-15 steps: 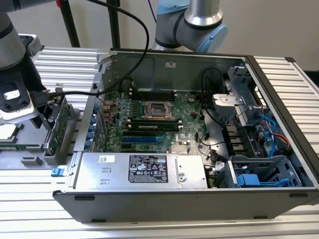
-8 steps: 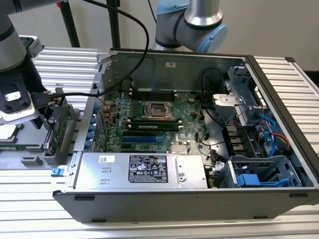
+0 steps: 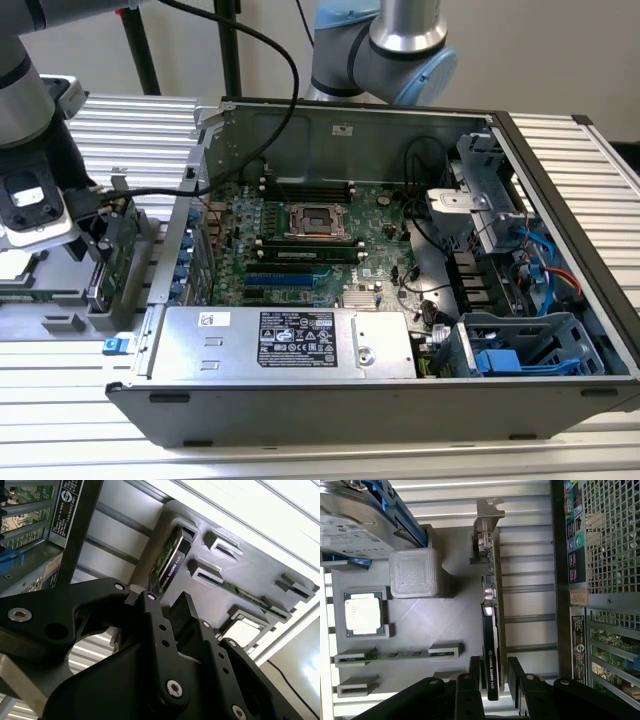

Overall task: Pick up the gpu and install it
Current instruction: 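Pick up the gpu and move the gpu toward the slot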

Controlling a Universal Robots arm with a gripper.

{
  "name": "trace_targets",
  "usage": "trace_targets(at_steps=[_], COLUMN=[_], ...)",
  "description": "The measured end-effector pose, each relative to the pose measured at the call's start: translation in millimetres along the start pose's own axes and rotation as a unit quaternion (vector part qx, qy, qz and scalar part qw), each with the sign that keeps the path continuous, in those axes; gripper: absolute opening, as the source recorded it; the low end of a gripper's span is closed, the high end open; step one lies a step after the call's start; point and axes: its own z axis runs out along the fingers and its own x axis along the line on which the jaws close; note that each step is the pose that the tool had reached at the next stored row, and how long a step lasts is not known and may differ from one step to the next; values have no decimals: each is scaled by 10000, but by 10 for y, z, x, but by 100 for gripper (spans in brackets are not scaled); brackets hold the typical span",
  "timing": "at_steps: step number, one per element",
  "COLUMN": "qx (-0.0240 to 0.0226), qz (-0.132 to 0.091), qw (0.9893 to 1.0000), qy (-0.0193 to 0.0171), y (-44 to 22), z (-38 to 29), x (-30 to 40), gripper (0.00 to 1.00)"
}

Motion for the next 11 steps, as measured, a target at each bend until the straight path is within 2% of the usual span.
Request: trace_targets(at_steps=[11], qx=[0], qz=[0], qw=[10000], qy=[0], y=[13], z=[71], x=[-4], gripper=[100])
